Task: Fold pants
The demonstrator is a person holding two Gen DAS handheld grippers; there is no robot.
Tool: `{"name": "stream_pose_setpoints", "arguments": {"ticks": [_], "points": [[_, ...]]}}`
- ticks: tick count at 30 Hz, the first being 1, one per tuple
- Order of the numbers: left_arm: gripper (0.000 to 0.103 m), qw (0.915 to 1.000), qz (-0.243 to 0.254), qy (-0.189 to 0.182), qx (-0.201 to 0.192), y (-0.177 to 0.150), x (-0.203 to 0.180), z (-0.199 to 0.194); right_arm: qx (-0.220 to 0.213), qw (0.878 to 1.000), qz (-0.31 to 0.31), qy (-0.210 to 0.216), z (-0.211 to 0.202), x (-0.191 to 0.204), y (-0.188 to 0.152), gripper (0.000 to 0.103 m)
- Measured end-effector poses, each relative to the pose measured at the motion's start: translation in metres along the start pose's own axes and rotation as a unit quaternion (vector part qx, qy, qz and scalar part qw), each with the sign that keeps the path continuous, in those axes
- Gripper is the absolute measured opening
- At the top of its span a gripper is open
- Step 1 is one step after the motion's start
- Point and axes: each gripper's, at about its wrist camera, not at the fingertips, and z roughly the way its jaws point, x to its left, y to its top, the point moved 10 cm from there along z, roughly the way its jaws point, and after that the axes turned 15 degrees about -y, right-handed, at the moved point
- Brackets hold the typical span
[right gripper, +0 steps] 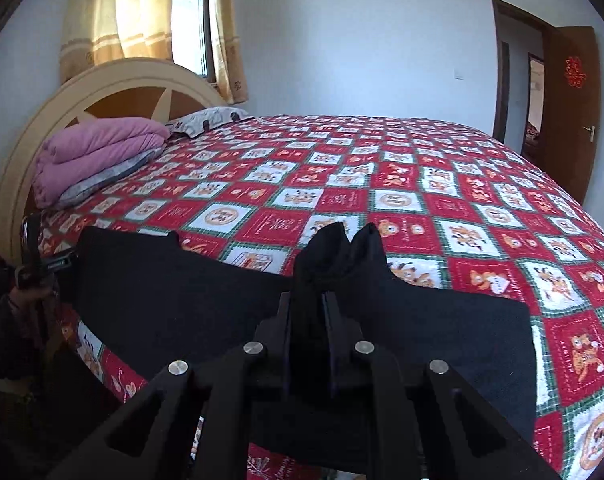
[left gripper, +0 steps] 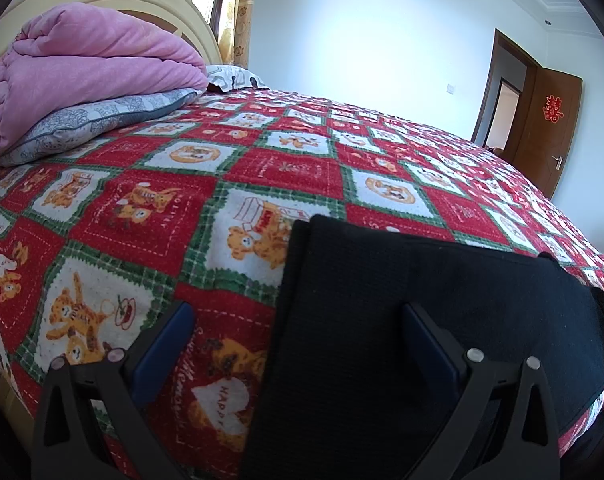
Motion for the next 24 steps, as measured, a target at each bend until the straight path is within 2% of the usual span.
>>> {"name": "stream_pose_setpoints", "arguments": {"ticks": [12,24], "points": [[0.103,1.0,0.0,0.0,-0.001,0.0,0.0,0.0,0.005,0.997,-0.078,0.017,0.016,0.068,-0.015,0.013],[0.103,1.0,0.0,0.0,-0.002,-0.001,0.0,0.0,0.034,0.992,-0.119,0.023,0.037,0.097,-0.04,0.014]]}}
